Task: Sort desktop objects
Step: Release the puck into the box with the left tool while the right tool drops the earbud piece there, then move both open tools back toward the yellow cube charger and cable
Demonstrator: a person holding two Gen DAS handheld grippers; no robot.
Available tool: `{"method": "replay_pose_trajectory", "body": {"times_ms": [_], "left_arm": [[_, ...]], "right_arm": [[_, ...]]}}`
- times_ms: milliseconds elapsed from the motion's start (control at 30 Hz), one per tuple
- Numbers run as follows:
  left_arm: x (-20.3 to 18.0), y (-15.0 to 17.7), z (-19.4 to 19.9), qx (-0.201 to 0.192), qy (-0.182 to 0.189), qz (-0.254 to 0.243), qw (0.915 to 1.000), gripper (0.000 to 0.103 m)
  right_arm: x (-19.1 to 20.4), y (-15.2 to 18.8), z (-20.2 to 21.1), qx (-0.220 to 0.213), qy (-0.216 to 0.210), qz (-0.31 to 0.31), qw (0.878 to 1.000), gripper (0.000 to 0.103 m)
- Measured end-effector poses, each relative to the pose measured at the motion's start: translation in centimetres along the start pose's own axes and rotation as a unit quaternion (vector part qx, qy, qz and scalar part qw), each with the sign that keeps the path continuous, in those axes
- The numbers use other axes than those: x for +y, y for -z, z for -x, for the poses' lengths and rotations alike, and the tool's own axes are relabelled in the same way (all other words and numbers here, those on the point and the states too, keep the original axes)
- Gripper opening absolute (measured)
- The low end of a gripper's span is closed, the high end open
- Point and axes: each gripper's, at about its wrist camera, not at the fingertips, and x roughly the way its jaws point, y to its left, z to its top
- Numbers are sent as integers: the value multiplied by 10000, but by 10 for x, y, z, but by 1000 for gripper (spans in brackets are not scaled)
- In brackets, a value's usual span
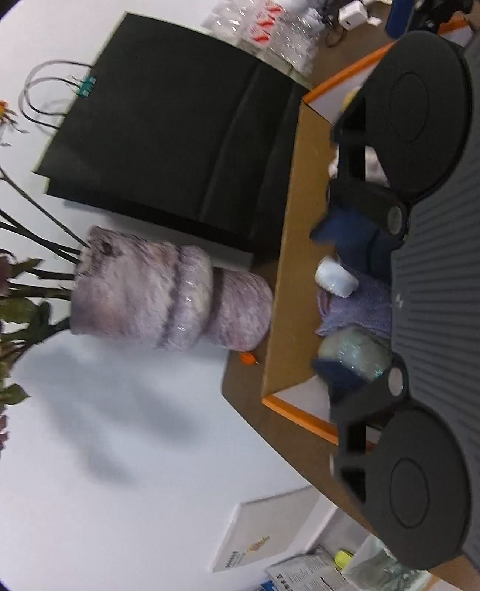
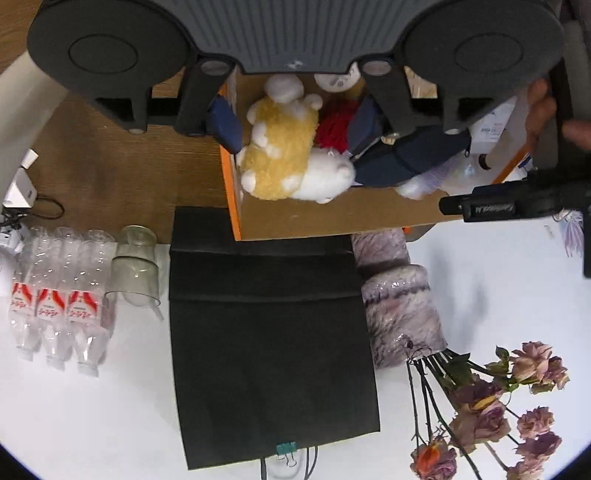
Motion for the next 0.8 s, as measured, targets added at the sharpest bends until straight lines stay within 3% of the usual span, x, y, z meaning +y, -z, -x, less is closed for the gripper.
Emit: {"method": "replay_pose_trajectory", "body": {"times_ms": [167, 333, 433, 667, 800], "left_arm": [[2, -6, 9, 97, 232, 87, 9996, 101], [-10, 0, 24, 333, -85, -234, 9991, 103], [-7, 13, 54, 333, -14, -233, 9992, 103], [-6, 45, 135, -78, 48, -630, 9980, 103], [7, 82, 161, 41, -72, -191, 9998, 103]], "right_arm": [[4, 5, 2, 127, -387, -156, 9990, 80], [11, 5, 12, 147, -447, -211, 9987, 86], [14, 9, 29, 67, -429, -204, 9988, 87], [18, 39, 79, -70, -284, -165, 9994, 88], [29, 79, 101, -43, -331, 94, 9994, 88]]}}
